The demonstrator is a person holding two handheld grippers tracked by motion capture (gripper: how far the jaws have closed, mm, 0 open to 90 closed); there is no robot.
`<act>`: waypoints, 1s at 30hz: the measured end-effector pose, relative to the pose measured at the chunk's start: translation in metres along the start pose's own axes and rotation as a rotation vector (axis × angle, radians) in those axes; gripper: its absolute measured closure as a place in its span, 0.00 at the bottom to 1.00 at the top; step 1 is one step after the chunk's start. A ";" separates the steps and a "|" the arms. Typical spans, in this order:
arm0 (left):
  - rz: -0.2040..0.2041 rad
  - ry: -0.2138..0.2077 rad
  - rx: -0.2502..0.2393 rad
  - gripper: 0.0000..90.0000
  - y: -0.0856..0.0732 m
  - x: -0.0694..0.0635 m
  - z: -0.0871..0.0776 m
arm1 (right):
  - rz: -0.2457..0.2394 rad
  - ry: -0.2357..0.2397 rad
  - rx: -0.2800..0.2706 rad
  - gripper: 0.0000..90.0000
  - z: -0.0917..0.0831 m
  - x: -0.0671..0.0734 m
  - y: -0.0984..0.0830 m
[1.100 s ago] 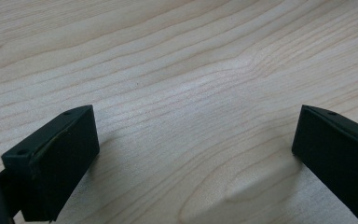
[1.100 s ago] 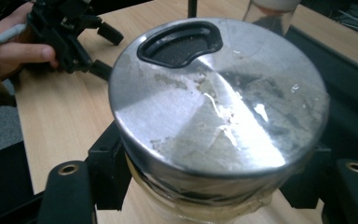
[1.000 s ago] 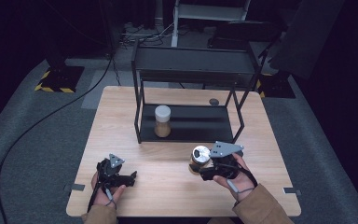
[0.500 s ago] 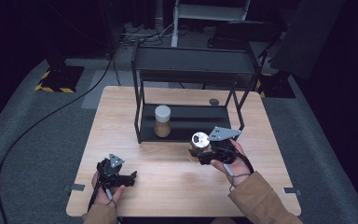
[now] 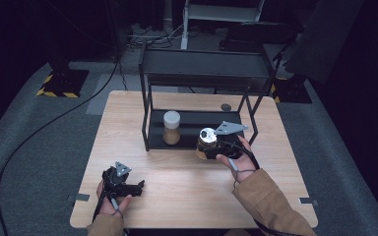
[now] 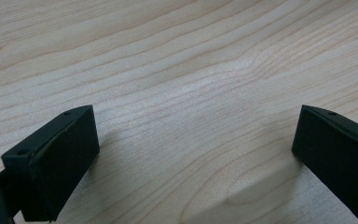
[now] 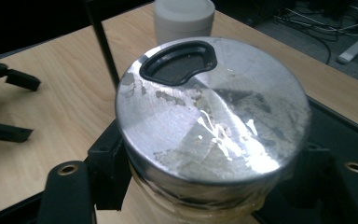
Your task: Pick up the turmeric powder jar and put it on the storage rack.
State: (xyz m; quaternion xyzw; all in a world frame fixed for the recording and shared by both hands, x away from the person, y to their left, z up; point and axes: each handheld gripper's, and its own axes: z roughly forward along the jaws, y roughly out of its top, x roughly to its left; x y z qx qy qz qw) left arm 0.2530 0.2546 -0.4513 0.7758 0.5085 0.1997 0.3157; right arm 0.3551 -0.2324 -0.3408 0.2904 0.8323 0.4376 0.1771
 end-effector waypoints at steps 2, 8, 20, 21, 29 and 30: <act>0.000 0.000 0.000 0.00 0.000 0.000 0.000 | 0.004 -0.017 0.005 0.35 0.008 -0.001 0.003; -0.001 0.001 0.000 0.00 0.000 0.000 0.000 | 0.016 -0.039 0.018 0.35 0.027 -0.005 0.009; -0.002 0.001 0.000 0.00 0.000 0.000 0.000 | 0.026 -0.064 0.056 0.35 0.064 -0.010 0.016; -0.003 0.001 0.000 0.00 0.000 0.000 0.000 | 0.036 -0.067 0.061 0.35 0.067 -0.010 0.016; -0.002 0.001 0.000 0.00 0.000 0.000 0.000 | 0.061 -0.090 0.067 0.35 0.087 -0.018 0.013; -0.002 0.001 0.000 0.00 0.000 0.000 0.000 | 0.067 -0.092 0.068 0.36 0.089 -0.020 0.012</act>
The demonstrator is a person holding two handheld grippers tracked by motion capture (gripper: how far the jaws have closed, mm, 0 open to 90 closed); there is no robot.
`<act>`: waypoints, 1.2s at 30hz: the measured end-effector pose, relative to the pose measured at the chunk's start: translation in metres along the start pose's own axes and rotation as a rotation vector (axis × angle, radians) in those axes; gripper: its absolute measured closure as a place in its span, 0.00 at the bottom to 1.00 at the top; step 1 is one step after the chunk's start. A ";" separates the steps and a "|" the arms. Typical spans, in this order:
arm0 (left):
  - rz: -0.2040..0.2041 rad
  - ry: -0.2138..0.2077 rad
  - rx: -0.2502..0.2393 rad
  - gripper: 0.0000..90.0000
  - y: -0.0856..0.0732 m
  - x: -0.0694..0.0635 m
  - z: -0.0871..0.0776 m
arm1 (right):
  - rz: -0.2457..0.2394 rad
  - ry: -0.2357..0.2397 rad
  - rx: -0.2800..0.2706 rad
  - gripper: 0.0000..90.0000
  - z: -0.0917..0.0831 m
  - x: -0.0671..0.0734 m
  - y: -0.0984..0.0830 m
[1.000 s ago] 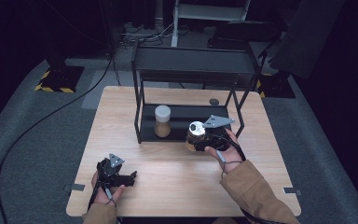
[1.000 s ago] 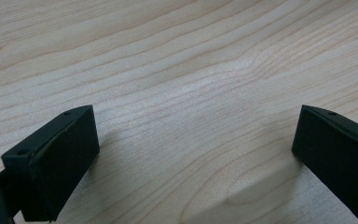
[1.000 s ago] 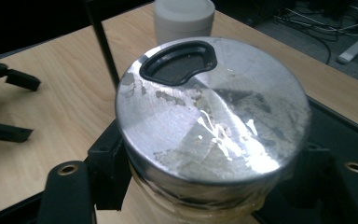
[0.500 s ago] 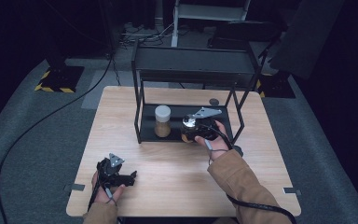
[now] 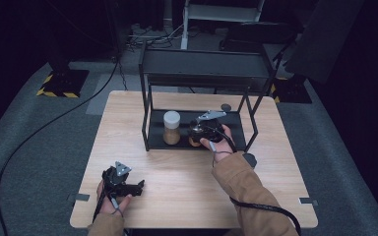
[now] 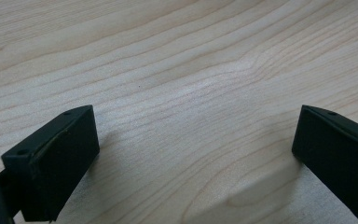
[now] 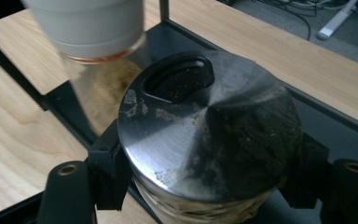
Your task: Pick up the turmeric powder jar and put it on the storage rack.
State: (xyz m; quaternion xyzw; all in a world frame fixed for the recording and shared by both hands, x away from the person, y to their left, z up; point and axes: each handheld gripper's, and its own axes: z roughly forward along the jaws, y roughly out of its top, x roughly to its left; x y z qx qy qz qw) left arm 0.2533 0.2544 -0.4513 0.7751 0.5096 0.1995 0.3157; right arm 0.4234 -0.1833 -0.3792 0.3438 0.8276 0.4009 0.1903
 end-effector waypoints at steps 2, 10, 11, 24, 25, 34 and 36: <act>0.000 0.000 0.000 0.00 0.000 0.000 0.000 | 0.009 -0.003 0.004 0.35 0.004 -0.002 -0.001; 0.000 0.000 0.000 0.00 0.000 0.000 0.000 | 0.048 -0.012 0.008 0.36 0.014 -0.007 -0.007; 0.000 0.000 0.000 0.00 0.000 0.000 0.000 | 0.053 -0.011 0.005 0.36 0.014 -0.008 -0.008; 0.002 -0.001 0.000 0.00 0.000 0.000 0.000 | 0.055 -0.008 0.012 0.20 0.010 -0.006 -0.004; 0.002 -0.001 0.000 0.00 0.000 0.000 0.000 | 0.047 -0.019 0.010 0.18 0.007 -0.004 -0.004; 0.003 -0.001 0.000 0.00 0.000 0.000 0.000 | 0.082 -0.037 -0.033 0.11 -0.032 0.000 -0.006; 0.002 -0.002 0.000 0.00 0.000 0.000 0.000 | 0.090 -0.036 -0.037 0.10 -0.043 0.001 -0.006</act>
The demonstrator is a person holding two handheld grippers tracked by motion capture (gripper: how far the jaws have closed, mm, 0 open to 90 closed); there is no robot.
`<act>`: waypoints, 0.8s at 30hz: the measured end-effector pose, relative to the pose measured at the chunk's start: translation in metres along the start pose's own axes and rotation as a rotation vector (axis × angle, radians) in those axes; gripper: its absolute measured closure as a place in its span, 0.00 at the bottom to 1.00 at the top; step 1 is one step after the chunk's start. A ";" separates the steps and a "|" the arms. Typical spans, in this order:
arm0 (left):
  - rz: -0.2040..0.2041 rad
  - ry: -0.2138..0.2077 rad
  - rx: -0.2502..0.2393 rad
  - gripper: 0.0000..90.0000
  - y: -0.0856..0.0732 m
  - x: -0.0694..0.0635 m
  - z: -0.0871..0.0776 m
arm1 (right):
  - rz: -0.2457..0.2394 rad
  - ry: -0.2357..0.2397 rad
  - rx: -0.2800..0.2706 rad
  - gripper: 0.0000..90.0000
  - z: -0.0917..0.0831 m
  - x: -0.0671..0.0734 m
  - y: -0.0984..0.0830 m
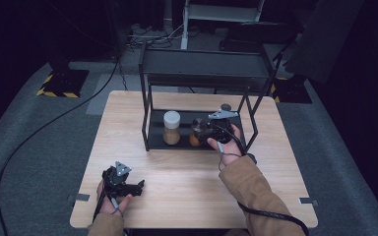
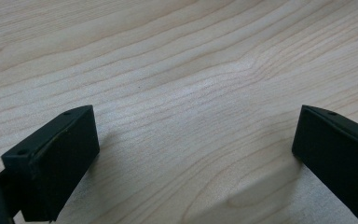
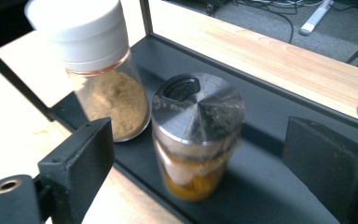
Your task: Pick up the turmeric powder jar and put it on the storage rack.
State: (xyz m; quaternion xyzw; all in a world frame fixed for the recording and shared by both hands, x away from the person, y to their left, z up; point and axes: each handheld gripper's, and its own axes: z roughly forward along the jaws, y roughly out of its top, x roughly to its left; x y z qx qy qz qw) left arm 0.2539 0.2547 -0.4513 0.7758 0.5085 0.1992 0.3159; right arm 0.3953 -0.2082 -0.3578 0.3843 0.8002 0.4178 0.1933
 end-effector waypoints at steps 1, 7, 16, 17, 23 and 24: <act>0.002 0.000 0.000 0.00 0.000 0.000 0.000 | 0.002 0.004 -0.004 0.10 -0.005 0.000 0.000; 0.001 0.000 0.000 0.00 0.000 0.000 0.000 | -0.003 0.002 -0.019 0.10 -0.034 0.002 -0.004; 0.000 0.000 0.000 0.00 0.000 0.000 0.000 | -0.011 0.002 -0.033 0.10 -0.071 0.002 -0.017; 0.000 0.000 0.000 0.00 0.000 0.000 0.000 | -0.013 0.004 -0.036 0.10 -0.074 0.002 -0.018; 0.001 0.000 0.000 0.00 0.000 0.000 0.000 | -0.016 0.008 -0.047 0.09 -0.091 0.001 -0.024; 0.000 0.000 0.000 0.00 0.000 0.000 0.000 | -0.019 0.007 -0.047 0.08 -0.094 0.001 -0.025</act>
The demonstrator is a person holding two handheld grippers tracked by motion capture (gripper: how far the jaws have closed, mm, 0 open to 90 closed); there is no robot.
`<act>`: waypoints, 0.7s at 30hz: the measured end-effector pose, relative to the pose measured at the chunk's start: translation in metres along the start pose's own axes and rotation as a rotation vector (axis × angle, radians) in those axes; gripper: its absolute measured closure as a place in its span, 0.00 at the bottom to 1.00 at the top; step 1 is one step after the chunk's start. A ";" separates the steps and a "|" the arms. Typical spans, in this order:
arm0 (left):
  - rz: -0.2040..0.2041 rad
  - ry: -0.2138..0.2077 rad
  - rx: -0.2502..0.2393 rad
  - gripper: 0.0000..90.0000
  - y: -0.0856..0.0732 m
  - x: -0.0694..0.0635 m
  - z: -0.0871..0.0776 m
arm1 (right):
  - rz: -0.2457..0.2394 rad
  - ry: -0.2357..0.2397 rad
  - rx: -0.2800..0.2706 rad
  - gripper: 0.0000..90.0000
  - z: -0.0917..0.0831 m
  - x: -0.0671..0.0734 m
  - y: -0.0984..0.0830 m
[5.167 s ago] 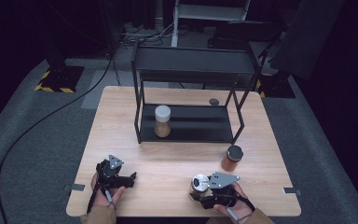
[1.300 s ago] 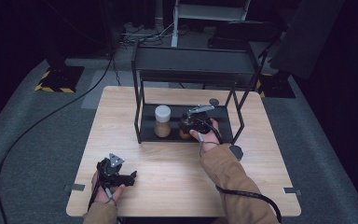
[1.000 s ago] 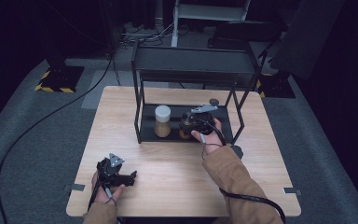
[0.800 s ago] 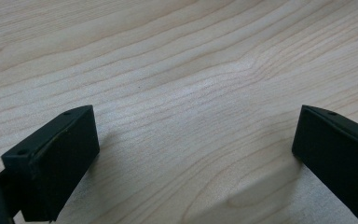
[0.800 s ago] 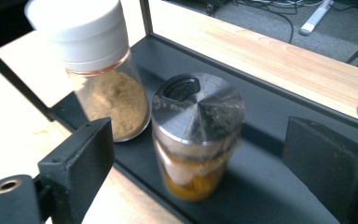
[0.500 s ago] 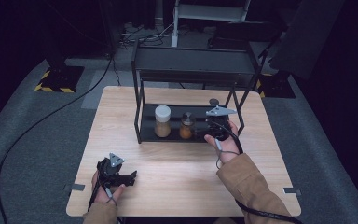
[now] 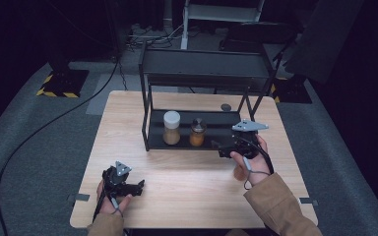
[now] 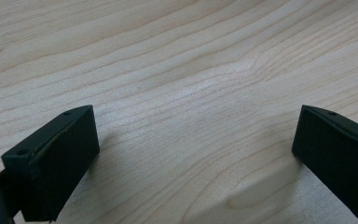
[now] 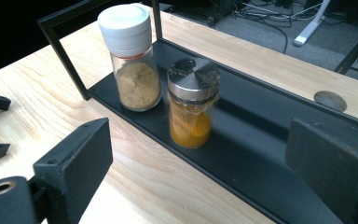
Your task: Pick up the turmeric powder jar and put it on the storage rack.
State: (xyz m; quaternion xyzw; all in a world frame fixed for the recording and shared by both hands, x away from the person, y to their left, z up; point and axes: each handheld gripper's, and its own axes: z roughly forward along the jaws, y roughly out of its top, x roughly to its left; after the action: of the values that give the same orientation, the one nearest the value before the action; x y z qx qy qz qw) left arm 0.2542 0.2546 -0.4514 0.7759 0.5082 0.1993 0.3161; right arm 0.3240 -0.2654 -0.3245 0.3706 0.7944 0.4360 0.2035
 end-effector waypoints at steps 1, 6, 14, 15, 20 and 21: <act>0.000 0.000 0.000 0.00 0.000 0.000 0.000 | -0.002 0.001 -0.001 0.08 -0.003 0.000 -0.001; 0.000 0.000 0.000 0.00 0.000 0.000 0.000 | -0.015 0.001 -0.001 0.08 -0.017 -0.001 -0.005; 0.000 0.000 0.000 0.00 0.000 0.000 0.000 | -0.023 -0.017 -0.005 0.07 -0.036 -0.002 -0.015; 0.000 0.000 0.000 0.00 0.000 0.000 0.000 | -0.021 -0.018 -0.006 0.07 -0.038 -0.003 -0.017; 0.000 0.000 0.000 0.00 0.000 0.000 0.000 | -0.017 -0.027 -0.012 0.06 -0.046 -0.005 -0.025; 0.000 0.000 0.001 0.00 0.000 0.000 0.000 | -0.018 -0.029 -0.014 0.06 -0.047 -0.005 -0.026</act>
State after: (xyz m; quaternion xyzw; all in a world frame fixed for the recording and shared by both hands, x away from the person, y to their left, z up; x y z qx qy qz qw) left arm 0.2542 0.2545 -0.4513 0.7760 0.5083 0.1993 0.3158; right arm 0.2860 -0.3039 -0.3213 0.3685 0.7916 0.4342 0.2215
